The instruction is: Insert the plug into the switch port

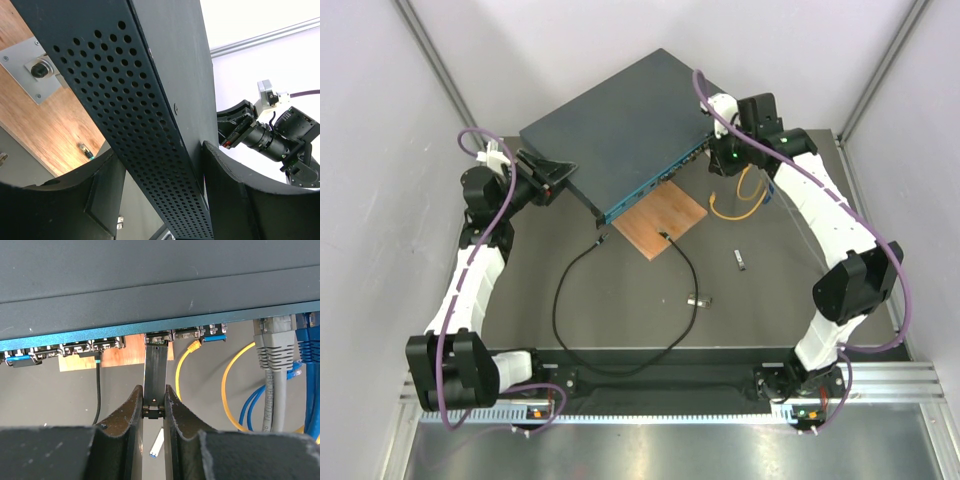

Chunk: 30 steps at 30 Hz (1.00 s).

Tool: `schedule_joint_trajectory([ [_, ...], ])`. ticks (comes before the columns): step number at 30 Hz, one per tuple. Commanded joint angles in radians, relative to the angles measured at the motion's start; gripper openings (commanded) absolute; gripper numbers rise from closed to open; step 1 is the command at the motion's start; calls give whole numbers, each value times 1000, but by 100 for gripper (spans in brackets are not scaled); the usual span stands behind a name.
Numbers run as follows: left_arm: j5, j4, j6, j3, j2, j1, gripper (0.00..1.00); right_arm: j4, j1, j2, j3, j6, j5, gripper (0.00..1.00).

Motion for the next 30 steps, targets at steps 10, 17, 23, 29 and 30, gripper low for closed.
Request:
schedule_joint_trajectory([
  [10, -5, 96, 57, 48, 28, -20, 0, 35, 16, 39, 101, -116, -78, 0],
  [17, -4, 89, 61, 48, 25, -20, 0, 35, 16, 59, 133, -107, -78, 0],
  [23, -8, 80, 66, 45, 22, -20, 0, 35, 18, 90, 190, -81, -87, 0],
  [29, -7, 77, 69, 45, 20, -20, 0, 38, 18, 108, 211, -66, -93, 0],
  [30, -7, 77, 69, 45, 20, -20, 0, 44, 16, 107, 210, -64, -93, 0],
])
